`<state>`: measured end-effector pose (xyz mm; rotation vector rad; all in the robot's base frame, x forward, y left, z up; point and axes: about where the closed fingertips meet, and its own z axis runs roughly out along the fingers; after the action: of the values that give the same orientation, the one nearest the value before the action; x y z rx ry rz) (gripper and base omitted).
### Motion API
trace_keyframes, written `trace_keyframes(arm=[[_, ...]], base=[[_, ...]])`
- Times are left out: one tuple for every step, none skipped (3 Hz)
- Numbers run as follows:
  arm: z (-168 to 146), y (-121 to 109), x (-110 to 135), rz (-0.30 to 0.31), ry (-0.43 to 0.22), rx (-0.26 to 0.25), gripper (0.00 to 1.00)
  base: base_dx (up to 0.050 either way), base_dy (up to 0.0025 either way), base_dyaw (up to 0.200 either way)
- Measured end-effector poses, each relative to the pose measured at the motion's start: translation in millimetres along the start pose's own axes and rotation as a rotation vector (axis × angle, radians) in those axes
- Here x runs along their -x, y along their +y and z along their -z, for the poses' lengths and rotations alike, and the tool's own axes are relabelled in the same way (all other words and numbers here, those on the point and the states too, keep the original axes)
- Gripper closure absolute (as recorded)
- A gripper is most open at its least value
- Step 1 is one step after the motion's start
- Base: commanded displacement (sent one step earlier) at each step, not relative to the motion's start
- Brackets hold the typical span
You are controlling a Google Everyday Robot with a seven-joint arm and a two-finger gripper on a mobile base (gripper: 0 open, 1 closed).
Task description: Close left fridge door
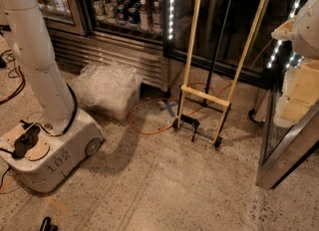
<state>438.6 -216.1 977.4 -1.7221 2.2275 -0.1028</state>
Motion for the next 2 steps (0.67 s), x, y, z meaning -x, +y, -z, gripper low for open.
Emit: trace_keyframes(arm=[[0.1, 0.0, 0.1, 0.000, 0.000, 0.000, 0.00], [28.3, -9.4, 13.8, 0.013, -0.020, -0.062, 0.00]], base=[[0.000, 0.00000, 0.000], [0.000, 0.00000, 0.000]])
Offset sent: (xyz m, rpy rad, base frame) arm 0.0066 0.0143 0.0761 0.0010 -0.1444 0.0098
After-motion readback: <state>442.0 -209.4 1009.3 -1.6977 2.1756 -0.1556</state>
